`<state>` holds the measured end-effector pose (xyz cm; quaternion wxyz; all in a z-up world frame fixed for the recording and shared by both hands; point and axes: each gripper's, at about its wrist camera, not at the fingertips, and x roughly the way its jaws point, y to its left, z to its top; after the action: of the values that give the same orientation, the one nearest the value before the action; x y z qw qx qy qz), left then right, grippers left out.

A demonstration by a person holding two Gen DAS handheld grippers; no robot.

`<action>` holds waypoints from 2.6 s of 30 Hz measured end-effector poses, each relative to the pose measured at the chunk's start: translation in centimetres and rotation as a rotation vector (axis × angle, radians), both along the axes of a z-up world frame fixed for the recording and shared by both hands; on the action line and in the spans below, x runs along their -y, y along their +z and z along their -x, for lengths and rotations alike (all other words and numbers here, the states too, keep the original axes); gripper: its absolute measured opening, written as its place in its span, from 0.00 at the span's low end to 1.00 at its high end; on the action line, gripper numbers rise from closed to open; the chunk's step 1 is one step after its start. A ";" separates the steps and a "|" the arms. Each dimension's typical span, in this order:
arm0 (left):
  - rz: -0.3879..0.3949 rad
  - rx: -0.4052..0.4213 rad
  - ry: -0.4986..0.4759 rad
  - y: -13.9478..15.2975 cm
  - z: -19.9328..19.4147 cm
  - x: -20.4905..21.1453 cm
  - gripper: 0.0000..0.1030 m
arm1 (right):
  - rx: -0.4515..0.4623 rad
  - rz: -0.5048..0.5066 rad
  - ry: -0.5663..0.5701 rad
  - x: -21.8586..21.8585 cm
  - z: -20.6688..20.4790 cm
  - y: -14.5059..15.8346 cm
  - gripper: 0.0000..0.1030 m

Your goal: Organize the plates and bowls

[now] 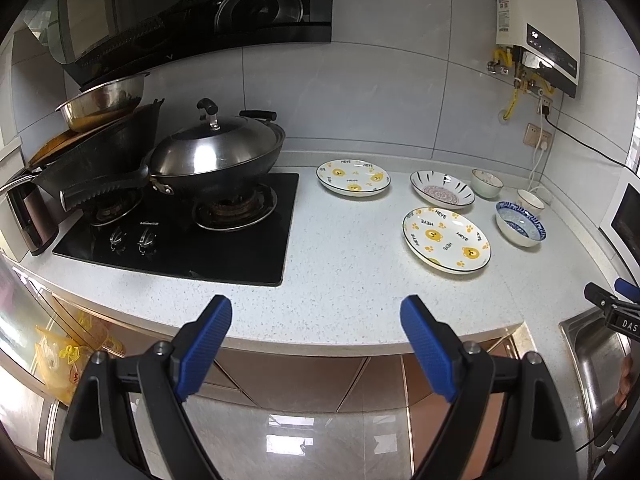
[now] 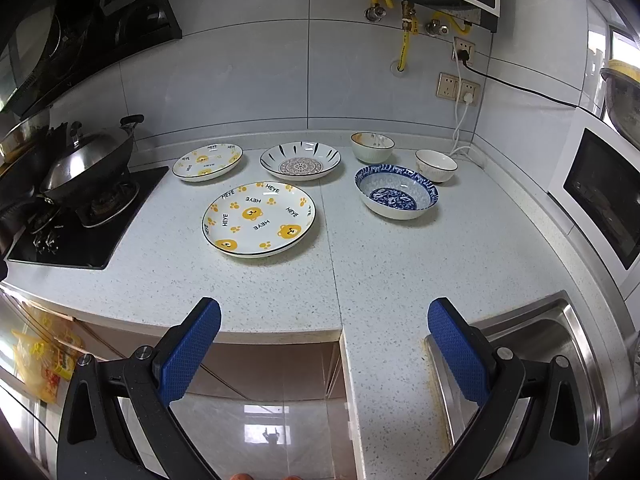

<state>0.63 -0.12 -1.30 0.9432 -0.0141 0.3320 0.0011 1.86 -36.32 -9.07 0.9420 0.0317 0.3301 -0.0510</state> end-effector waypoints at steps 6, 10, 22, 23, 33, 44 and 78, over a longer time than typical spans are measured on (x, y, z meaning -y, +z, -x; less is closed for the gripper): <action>0.000 -0.004 0.001 0.2 -0.3 -0.2 0.84 | -0.003 -0.001 0.000 0.0 -0.2 -0.1 0.99; 0.001 -0.004 0.001 0.1 -0.4 -0.2 0.84 | -0.005 0.002 0.000 -0.2 -0.5 -0.2 0.99; 0.004 -0.011 0.009 -0.2 -0.7 -0.5 0.84 | -0.006 0.003 0.002 -0.3 -0.7 -0.2 0.99; 0.004 -0.011 0.009 -0.2 -0.7 -0.6 0.84 | -0.007 0.002 0.001 -0.4 -0.7 -0.2 0.99; 0.007 -0.014 0.012 -0.3 -0.8 -0.9 0.84 | -0.006 0.003 0.001 -0.3 -0.7 -0.2 0.99; 0.007 -0.014 0.012 -0.3 -0.9 -1.0 0.84 | -0.006 0.004 0.003 -0.4 -0.7 -0.3 0.99; 0.013 -0.015 0.017 -0.4 -0.5 -0.5 0.84 | -0.001 0.002 0.026 -0.3 -0.5 -0.4 0.99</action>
<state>1.13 0.38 -1.69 0.9404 -0.0229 0.3392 0.0070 2.31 -36.00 -9.48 0.9424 0.0266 0.3310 -0.0393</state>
